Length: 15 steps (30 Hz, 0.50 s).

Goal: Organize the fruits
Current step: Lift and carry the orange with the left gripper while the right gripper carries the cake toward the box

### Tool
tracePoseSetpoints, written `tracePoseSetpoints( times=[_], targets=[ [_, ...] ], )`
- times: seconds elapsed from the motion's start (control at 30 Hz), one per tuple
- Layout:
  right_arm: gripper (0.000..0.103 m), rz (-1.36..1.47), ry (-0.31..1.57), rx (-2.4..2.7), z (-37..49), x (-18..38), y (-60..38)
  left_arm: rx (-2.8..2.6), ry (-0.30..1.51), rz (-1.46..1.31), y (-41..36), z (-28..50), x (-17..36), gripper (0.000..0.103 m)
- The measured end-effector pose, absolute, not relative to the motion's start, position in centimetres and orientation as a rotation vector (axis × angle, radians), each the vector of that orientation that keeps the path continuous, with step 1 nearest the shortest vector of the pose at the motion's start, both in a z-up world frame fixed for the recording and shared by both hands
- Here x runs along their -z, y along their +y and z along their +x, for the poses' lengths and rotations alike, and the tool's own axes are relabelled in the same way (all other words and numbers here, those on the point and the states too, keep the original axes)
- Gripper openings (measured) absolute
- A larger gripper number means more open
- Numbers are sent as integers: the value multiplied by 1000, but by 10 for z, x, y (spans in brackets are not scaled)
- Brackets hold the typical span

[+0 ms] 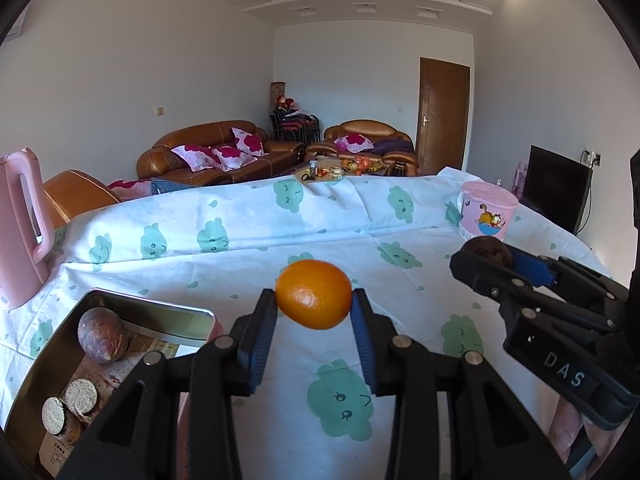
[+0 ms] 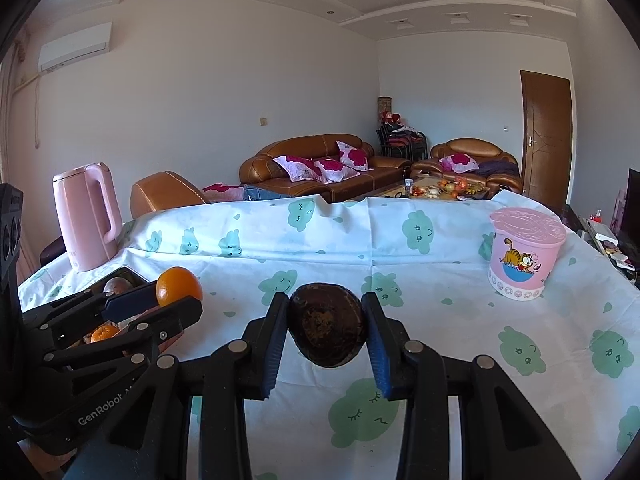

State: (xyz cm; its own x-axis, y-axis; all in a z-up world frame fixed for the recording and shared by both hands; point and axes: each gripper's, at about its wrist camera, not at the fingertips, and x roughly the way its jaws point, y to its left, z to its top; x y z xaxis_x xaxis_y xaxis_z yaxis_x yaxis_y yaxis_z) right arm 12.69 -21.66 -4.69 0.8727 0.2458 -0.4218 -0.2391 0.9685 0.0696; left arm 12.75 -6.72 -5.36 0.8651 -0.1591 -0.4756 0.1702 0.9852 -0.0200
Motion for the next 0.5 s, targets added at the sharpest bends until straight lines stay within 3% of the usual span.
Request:
tracePoseSetpoints(
  times=[0.5],
  targets=[
    [40, 6, 384, -239, 113, 43, -216, 139, 438, 62, -69, 112, 49, 39]
  ],
)
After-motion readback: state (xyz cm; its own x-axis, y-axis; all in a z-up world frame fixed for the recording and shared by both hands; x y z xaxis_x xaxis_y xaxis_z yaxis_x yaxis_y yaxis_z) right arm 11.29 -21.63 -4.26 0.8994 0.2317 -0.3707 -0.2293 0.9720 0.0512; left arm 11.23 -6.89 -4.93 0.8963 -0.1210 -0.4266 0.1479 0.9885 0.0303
